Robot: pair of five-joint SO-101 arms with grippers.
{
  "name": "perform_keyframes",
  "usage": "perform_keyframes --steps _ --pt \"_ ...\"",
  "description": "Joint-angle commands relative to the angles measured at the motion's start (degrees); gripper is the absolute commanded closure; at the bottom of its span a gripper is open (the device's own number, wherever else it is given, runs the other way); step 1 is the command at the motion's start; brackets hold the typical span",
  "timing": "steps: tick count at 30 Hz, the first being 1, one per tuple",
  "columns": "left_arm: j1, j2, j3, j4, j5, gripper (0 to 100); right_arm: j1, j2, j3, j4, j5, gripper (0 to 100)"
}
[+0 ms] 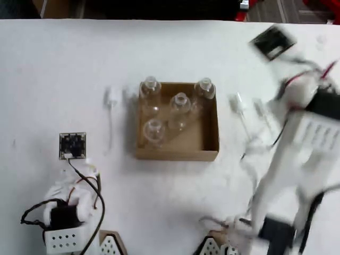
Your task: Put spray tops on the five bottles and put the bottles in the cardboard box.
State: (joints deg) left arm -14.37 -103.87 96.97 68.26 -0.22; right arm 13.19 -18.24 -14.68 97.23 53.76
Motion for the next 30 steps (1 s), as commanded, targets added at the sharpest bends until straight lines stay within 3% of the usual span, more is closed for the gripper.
perform_keyframes --steps 1,9,12,16,23,30 --pt "0.4 -0.6 -0.1 -0.4 -0.7 98 -9.1 -17.5 17.8 -9.8 -7.4 98.2" --pt "0.4 -0.6 -0.1 -0.4 -0.7 98 -15.4 -20.4 26.6 -25.6 -34.5 98.2" --pt "0.4 -0.6 -0.1 -0.4 -0.7 98 -19.6 -20.5 27.3 -26.7 -39.7 98.2" --pt "0.4 -0.6 -0.1 -0.4 -0.7 98 -23.4 -24.0 35.2 -33.8 -42.7 98.2" --pt "0.4 -0.6 -0.1 -0.4 -0.7 98 -29.1 -44.2 63.6 -53.6 -41.5 98.2" --pt "0.4 -0.6 -0.1 -0.4 -0.7 98 -30.0 -46.0 72.1 -57.1 -38.4 98.2"
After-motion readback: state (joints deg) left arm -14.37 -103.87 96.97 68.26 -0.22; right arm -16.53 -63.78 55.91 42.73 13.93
